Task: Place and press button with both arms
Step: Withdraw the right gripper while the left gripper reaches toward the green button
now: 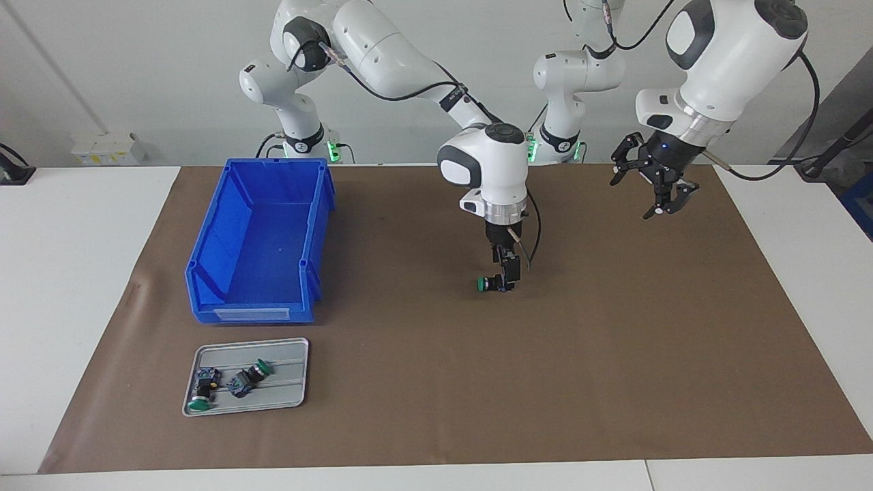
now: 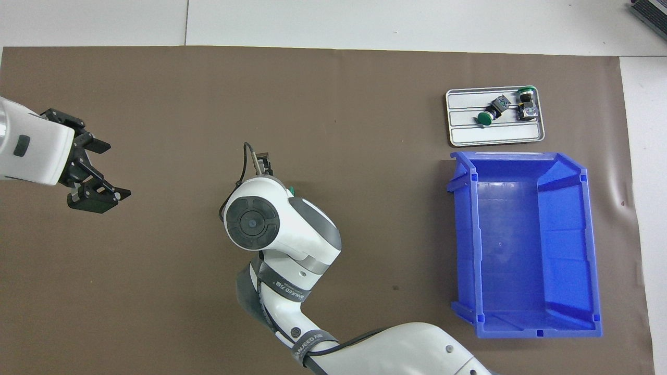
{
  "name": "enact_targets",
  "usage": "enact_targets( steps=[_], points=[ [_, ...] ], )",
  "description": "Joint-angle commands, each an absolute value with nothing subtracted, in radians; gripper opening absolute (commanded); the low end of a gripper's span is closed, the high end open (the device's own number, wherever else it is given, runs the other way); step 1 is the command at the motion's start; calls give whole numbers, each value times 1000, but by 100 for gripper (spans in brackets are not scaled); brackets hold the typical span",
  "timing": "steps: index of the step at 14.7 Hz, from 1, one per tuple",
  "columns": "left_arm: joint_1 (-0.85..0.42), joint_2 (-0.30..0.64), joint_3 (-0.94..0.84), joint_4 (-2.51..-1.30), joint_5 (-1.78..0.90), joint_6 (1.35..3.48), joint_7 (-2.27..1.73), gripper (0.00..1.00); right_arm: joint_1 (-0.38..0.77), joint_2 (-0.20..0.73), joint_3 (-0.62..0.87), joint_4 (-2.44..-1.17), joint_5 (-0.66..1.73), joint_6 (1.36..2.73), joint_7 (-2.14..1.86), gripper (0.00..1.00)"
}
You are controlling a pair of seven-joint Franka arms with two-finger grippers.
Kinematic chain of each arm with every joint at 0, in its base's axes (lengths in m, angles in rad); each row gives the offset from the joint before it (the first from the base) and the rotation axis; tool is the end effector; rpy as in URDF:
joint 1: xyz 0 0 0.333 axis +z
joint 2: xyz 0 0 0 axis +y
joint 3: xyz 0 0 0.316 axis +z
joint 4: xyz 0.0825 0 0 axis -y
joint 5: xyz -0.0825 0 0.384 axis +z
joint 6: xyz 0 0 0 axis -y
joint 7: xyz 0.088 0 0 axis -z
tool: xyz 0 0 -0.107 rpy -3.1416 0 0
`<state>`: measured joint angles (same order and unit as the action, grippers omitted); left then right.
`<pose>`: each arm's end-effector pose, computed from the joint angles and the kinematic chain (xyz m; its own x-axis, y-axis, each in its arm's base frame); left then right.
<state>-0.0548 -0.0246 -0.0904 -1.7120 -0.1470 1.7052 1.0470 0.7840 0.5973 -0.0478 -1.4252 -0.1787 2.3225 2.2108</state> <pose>0.5478 -0.0946 0.5837 0.3868 -0.9126 0.1322 -0.9222 -0.3825 0.0576 0.5479 0.5021 0.3790 0.2128 -0.9769 -0.0195 -0.9209 -0.1939 -0.3382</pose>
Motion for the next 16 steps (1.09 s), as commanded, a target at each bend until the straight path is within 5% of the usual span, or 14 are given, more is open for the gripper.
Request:
enact_targets(
  steps=[1, 9, 16],
  points=[
    [-126, -34, -78, -1824, -155, 1846, 1092, 85, 674, 442, -37, -1499, -195, 2266, 1906, 100],
    [-319, 81, -75, -2054, -150, 2293, 1114, 83, 385, 270, -37, -1497, -192, 2079, 1108, 100],
    [-442, 289, -74, -1964, -150, 2414, 1022, 80, 166, 126, -37, -1497, -147, 1834, 460, 100]
  ],
)
